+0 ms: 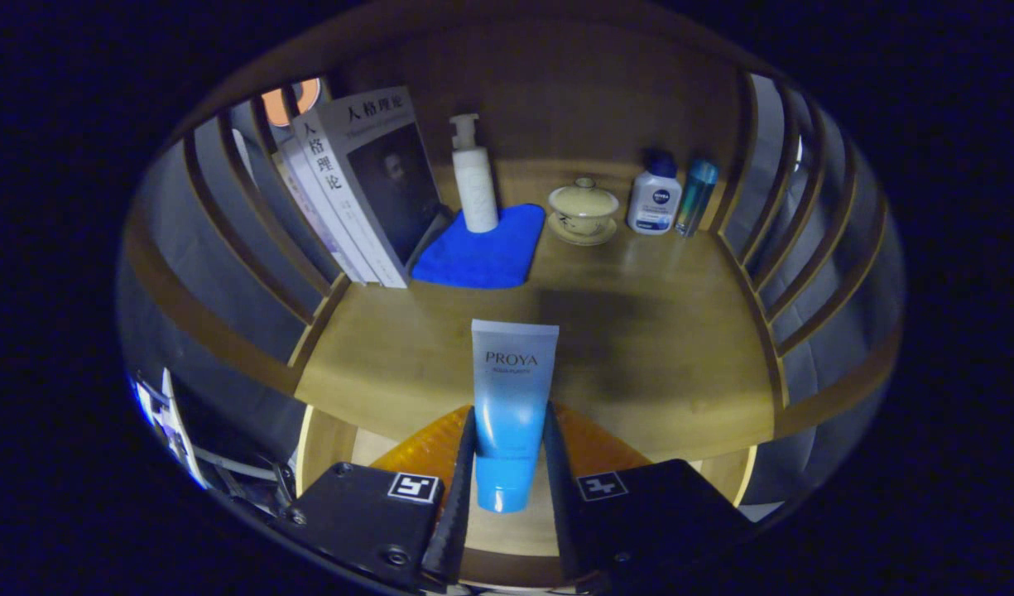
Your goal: Pull open the drawer, take out the items inside it, and place them on the countertop above the cabinet.
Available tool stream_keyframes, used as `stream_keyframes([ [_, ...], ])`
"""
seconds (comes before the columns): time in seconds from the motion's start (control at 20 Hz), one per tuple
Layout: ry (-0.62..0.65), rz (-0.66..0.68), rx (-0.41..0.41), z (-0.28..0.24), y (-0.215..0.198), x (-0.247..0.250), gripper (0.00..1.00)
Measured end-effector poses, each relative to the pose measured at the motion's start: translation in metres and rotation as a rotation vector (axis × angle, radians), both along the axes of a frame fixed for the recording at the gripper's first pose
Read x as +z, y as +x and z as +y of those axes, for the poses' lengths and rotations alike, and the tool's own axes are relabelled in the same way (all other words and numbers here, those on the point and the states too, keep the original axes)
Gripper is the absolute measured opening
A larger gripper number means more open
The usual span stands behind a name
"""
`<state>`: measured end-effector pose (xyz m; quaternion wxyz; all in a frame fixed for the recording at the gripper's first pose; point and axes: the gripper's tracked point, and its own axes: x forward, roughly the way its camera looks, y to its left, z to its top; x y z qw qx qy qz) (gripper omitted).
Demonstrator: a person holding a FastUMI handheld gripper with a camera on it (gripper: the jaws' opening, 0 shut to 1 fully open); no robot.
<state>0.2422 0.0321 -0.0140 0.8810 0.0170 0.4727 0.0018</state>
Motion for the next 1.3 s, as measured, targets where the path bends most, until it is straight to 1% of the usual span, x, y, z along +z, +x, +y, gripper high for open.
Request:
stream_keyframes([
  [0.15, -0.016, 0.009, -0.024, -0.004, 0.015, -0.012, 0.47],
  [0.35, -0.035, -0.011, -0.029, -0.001, 0.034, -0.02, 0.47],
  [0.4, -0.044, -0.009, -0.034, -0.002, 0.036, -0.023, 0.47],
  [0.55, -0.073, 0.001, -0.085, -0.011, 0.042, -0.031, 0.47],
  [0.8, -0.094, 0.019, -0.115, -0.021, 0.05, -0.044, 0.48],
  [0.85, -0.105, 0.01, -0.125, -0.024, 0.051, -0.043, 0.52],
  [1.0, -0.106, -0.039, -0.114, -0.023, 0.052, -0.031, 0.64],
  [1.1, -0.085, -0.06, -0.09, -0.016, 0.039, -0.018, 0.71],
  [1.15, -0.084, -0.073, -0.093, -0.015, 0.033, -0.014, 0.75],
  [1.2, -0.095, -0.066, -0.085, -0.015, 0.024, -0.013, 0.79],
  [1.3, -0.069, -0.049, -0.051, -0.004, 0.002, -0.015, 0.87],
])
